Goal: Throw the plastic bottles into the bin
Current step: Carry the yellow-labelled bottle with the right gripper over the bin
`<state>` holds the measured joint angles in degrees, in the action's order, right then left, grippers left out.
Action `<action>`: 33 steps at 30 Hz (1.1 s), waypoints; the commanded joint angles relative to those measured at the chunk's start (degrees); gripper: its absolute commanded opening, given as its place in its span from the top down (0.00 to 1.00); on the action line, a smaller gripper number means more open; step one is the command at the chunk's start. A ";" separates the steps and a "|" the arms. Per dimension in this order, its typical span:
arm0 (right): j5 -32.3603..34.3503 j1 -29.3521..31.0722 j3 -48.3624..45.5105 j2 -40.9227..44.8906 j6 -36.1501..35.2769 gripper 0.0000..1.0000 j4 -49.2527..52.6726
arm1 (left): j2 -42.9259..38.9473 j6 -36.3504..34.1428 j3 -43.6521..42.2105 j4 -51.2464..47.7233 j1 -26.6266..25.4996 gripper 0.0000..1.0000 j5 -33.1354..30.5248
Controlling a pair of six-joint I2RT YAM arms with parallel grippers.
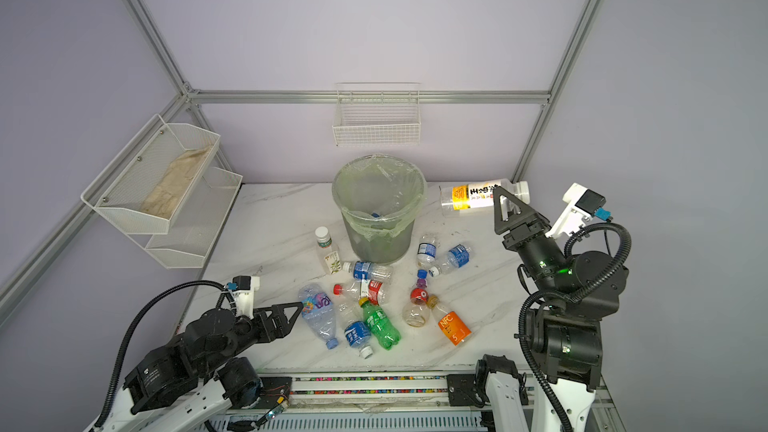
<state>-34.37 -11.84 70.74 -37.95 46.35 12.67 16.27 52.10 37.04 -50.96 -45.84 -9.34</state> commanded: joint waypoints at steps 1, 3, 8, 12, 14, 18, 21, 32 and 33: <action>-5.58 0.32 -0.82 -1.14 0.31 1.00 -8.10 | 1.42 1.06 -2.03 3.68 -0.23 0.00 1.66; -6.64 0.32 -0.90 -1.96 0.87 1.00 -10.20 | 2.29 1.25 -2.06 4.45 -0.19 0.00 2.21; -7.81 0.29 3.00 -5.41 -2.59 1.00 -8.31 | 4.00 1.34 -1.78 6.02 -0.30 0.00 2.55; -10.13 0.32 6.53 -9.90 -6.02 1.00 -4.22 | 5.32 1.68 -1.54 7.09 -0.38 0.00 2.93; -9.32 0.32 7.83 -10.90 -7.83 1.00 -2.44 | 6.16 1.95 -1.53 7.69 -0.60 0.00 3.19; -10.23 0.41 9.47 -13.24 -8.34 1.00 -1.84 | 7.52 2.52 -1.27 8.50 -1.52 0.00 2.68; -8.93 1.06 11.60 -15.05 -10.63 1.00 0.21 | 8.66 2.66 -0.89 9.61 -2.55 0.00 1.93; 23.94 35.63 24.27 -32.21 -21.76 1.00 8.60 | 12.08 4.04 -0.03 12.38 -8.27 0.00 -1.48; 25.02 36.57 24.18 -32.75 -21.44 1.00 7.66 | 11.60 4.23 -0.16 12.33 -8.83 0.00 -1.76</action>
<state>-20.58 21.74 93.65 -69.76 27.81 19.07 28.71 55.09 36.93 -41.12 -53.32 -9.17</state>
